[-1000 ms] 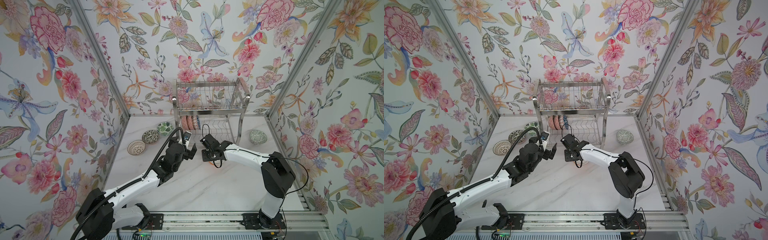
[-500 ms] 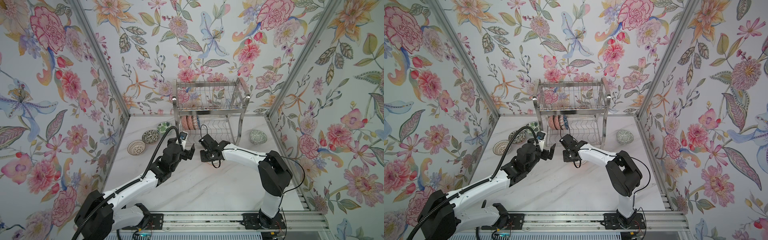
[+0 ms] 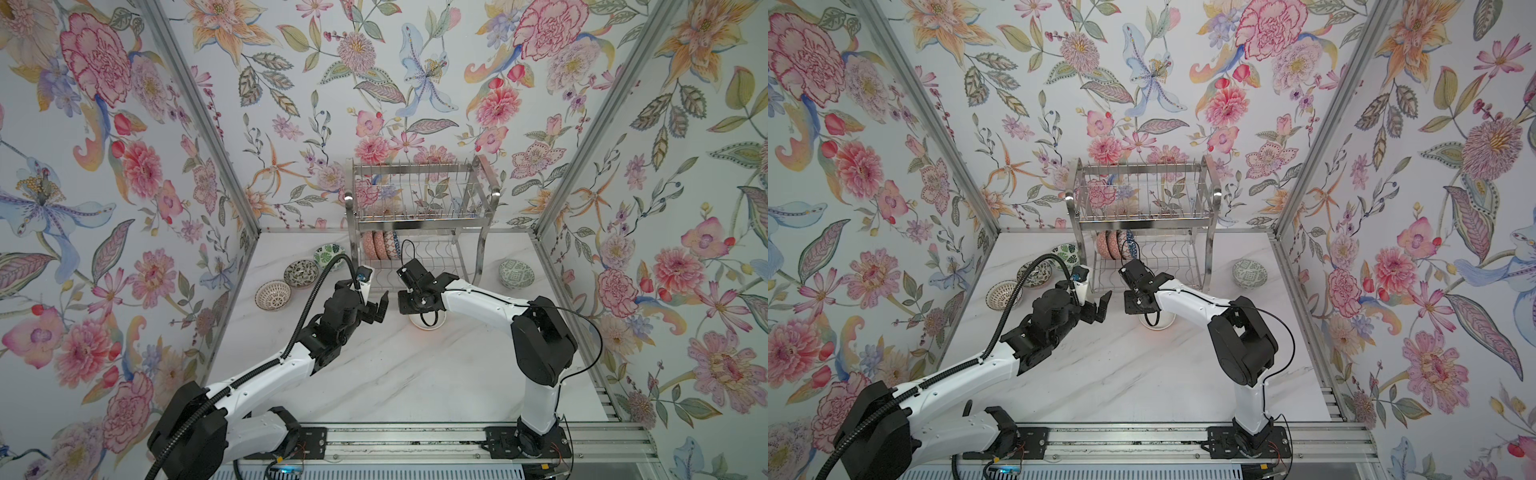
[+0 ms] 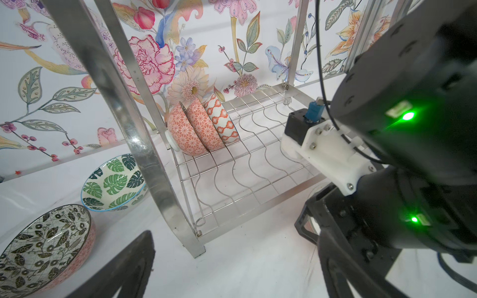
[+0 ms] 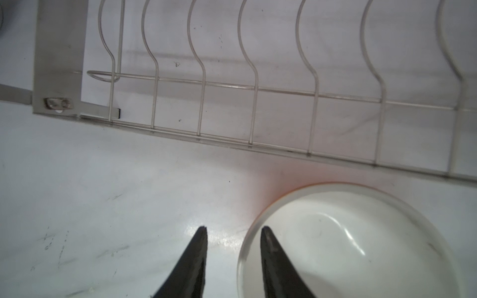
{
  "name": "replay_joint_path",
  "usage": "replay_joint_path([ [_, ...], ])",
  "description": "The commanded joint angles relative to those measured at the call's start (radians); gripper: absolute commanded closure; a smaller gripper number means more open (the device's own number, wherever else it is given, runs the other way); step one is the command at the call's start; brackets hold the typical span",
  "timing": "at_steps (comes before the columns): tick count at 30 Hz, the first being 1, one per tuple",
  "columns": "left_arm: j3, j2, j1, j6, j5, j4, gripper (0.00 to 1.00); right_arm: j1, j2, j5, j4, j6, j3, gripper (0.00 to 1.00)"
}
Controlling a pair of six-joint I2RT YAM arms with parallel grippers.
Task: Load bowls into a dish rack
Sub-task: Place the bowl at the center of the table.
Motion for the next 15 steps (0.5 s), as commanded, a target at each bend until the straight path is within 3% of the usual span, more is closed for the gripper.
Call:
replay_joint_path([
  [1,-0.019,-0.026,0.012,-0.026,0.057,-0.019,0.01,-0.003,0.034,0.007,-0.039,-0.003,0.023,0.65],
  [15,-0.037,-0.053,0.013,-0.025,0.151,-0.084,0.01,0.0,0.055,0.015,-0.044,-0.007,-0.009,0.75],
])
